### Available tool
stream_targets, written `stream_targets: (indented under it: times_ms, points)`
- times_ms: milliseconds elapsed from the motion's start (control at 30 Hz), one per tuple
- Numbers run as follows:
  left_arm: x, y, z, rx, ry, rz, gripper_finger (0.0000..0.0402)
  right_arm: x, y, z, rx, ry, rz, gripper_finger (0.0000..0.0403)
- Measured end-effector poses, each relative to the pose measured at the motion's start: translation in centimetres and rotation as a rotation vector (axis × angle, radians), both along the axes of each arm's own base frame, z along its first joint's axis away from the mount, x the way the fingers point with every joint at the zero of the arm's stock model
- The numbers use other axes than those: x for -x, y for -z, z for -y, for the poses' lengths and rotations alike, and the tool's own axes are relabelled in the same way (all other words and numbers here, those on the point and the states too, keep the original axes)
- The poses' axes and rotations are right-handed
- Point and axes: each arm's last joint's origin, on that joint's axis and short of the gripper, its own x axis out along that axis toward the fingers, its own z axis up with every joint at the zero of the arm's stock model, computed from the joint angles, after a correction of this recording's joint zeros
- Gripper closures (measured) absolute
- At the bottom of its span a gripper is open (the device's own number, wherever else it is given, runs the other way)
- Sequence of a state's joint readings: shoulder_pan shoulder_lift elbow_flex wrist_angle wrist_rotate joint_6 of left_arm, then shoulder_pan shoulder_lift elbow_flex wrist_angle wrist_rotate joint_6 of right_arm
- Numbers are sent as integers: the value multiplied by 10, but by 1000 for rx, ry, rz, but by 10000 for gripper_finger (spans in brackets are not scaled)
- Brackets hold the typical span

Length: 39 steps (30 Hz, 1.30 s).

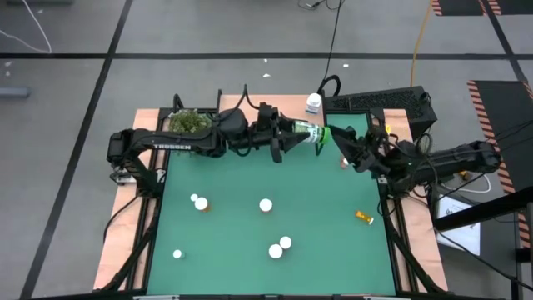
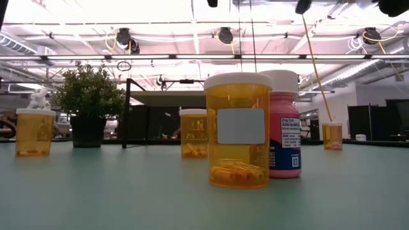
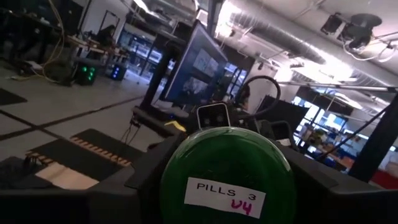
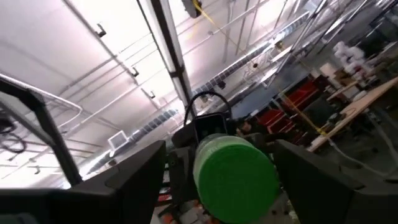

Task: Pick and place medicine bottles onto shelf by color
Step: Put the large green medicine bottle on the shelf

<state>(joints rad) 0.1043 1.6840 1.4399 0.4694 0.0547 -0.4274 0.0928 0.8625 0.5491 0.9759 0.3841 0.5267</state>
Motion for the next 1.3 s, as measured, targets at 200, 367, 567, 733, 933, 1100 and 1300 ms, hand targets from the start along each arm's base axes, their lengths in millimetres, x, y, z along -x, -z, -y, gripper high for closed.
stream_targets:
  times_ms: [200, 367, 567, 733, 933, 1100, 1300]
  points:
    - [0, 0, 1, -2, 10, 3, 175, -17, -1, 3, 17, -95, -16, 110]
    - [0, 0, 0, -10, 4, 0, 176, -22, 3, 4, -6, -101, -42, 129]
    - [0, 0, 0, -29, -6, 0, 164, -21, 3, 5, -15, -75, -46, 209]
    - [0, 0, 0, -26, 1, -5, 152, -20, 4, 8, -9, -61, -70, 213]
    - [16, -4, -17, -28, 60, -116, 112, -16, -4, 12, 8, -24, -188, 213]
    - [52, -11, -36, -60, 17, -331, 60, -11, -40, 25, 33, 95, -602, 213]
    - [83, -11, -48, -91, -56, -517, 26, -18, -83, 57, 91, 241, -1064, 213]
